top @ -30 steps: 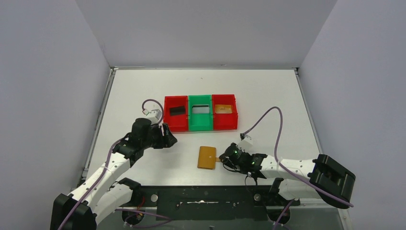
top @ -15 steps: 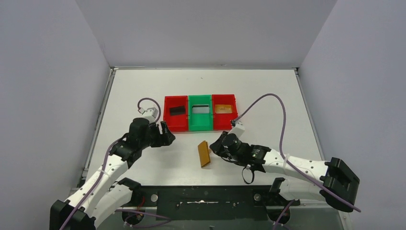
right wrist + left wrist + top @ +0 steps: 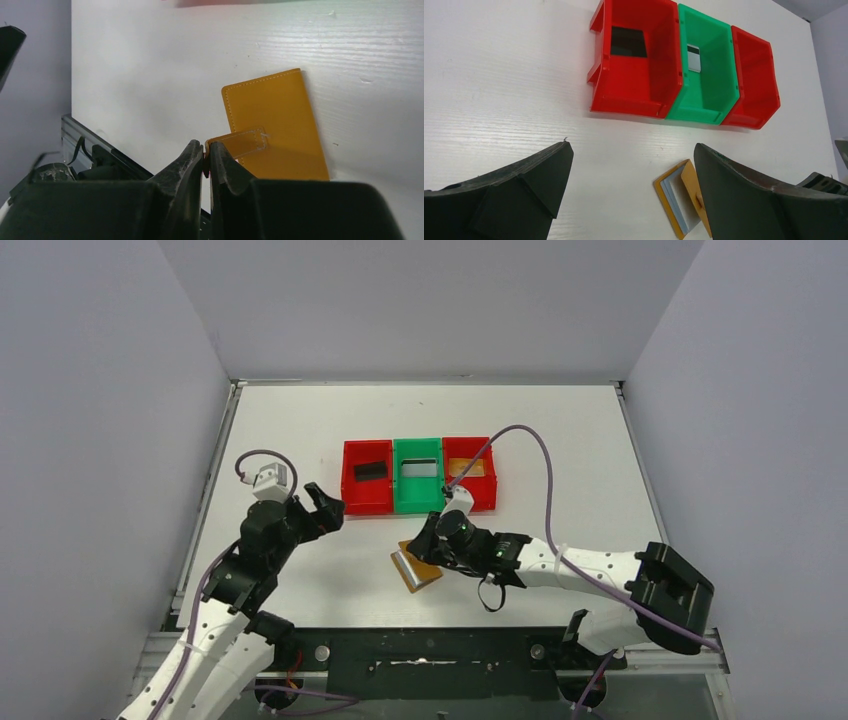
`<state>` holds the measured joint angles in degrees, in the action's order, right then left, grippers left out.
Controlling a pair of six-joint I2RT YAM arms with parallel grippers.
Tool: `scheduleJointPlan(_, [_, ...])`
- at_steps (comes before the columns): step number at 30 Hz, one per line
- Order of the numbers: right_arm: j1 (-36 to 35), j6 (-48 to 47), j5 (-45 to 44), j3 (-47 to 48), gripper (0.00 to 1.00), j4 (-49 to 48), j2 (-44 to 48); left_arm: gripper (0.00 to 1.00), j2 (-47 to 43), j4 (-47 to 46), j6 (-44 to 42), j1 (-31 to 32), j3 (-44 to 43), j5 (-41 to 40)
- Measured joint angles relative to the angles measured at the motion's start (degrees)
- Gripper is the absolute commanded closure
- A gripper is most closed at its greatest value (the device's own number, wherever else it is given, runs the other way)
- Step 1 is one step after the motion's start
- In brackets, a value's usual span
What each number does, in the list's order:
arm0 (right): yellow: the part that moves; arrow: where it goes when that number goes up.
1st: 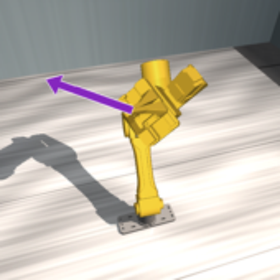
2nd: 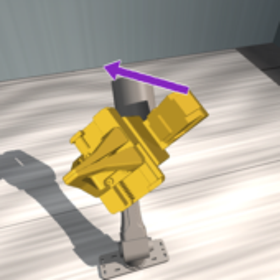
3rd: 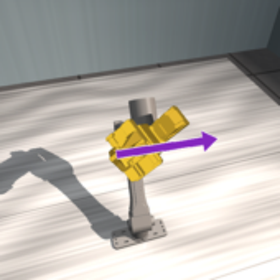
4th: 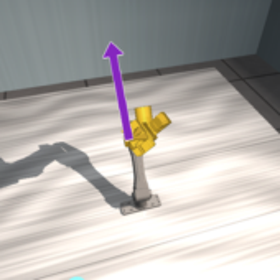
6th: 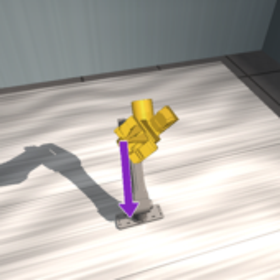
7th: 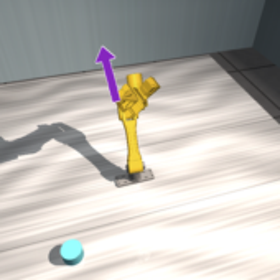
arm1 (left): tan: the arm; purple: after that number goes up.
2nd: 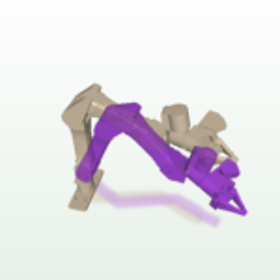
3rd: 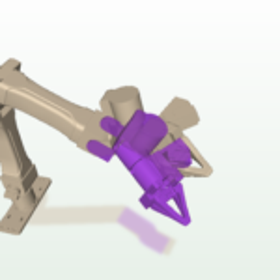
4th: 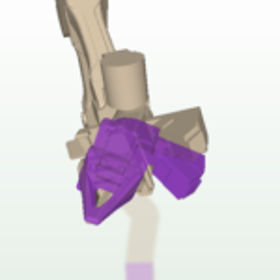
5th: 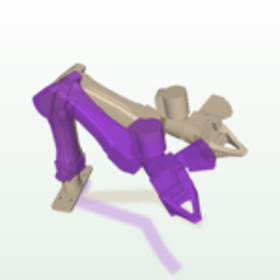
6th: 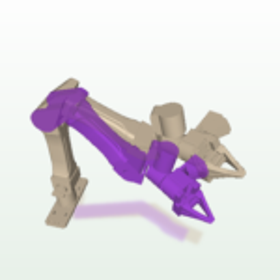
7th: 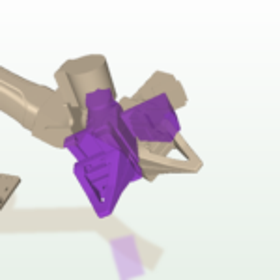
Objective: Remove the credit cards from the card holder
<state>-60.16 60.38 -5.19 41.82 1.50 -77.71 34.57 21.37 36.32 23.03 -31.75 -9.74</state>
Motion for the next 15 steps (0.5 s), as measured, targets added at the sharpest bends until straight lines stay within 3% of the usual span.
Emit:
scheduleJointPlan(8, [0.2,1.9,-0.3,-1.4,0.98,-4.4,3.5,0.03,-0.7,2.1,-2.4,0.0,-1.1,0.0])
scheduleJointPlan(15, [2.5,11.8,-6.0,-9.4,0.96,2.1,12.6,0.17,1.3,1.8,-3.9,0.0,-1.1,3.6])
